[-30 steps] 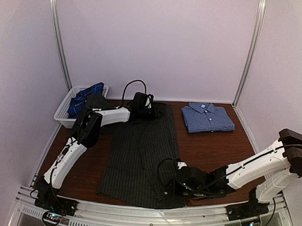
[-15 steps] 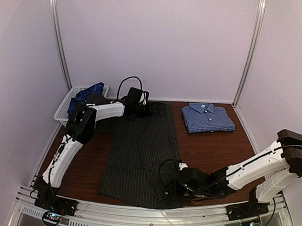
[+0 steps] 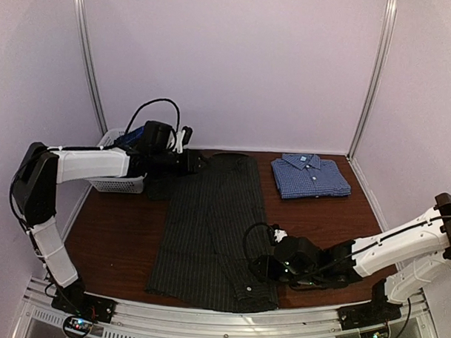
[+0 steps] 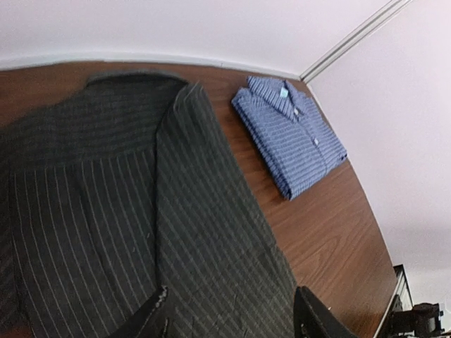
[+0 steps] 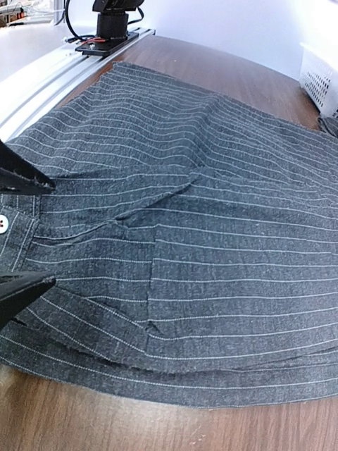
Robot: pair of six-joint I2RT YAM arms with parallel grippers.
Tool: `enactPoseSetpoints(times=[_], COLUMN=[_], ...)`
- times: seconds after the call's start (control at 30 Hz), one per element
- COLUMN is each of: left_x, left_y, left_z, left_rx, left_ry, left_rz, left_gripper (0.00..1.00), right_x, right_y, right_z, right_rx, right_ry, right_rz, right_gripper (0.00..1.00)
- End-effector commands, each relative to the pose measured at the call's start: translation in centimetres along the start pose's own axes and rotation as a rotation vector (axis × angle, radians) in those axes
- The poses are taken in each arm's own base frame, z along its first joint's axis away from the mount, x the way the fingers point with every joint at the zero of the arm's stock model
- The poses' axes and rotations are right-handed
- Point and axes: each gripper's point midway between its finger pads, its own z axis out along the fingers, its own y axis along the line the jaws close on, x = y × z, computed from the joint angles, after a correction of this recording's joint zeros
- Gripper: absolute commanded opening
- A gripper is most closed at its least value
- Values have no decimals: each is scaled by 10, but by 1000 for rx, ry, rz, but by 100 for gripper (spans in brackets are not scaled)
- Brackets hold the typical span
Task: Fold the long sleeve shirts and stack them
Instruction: Smooth out the sleeve at the center of the board, then move the 1/3-folded shirt to the center of the board.
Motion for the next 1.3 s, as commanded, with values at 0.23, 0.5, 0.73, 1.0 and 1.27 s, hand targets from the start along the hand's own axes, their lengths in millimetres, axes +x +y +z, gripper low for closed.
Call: enactPoseSetpoints(times=[0.23,0.5,0.73,1.0,1.27], left_x=[144,230,268,196,79], left_y=[60,52,27,34,69], left_z=[-29,-48,-63,-100,-153], left_rx=[-98,-125,-124,-329,-476], left_ry=[203,313,326,105,-109], left_rz=[-93,-123,-162,-144,-140], left_gripper=[57,56,56,58,61], right_x=[41,78,97,70,15], right_y=[-26,-68,-86,-84,-39], right_z=[27,22,-9,-30,-35], right_rx=[-16,102,150,165,52], right_ry=[113,159,183,101,-43], right_rz=[5,83,117,74,51], right_gripper=[36,33,33,38,46])
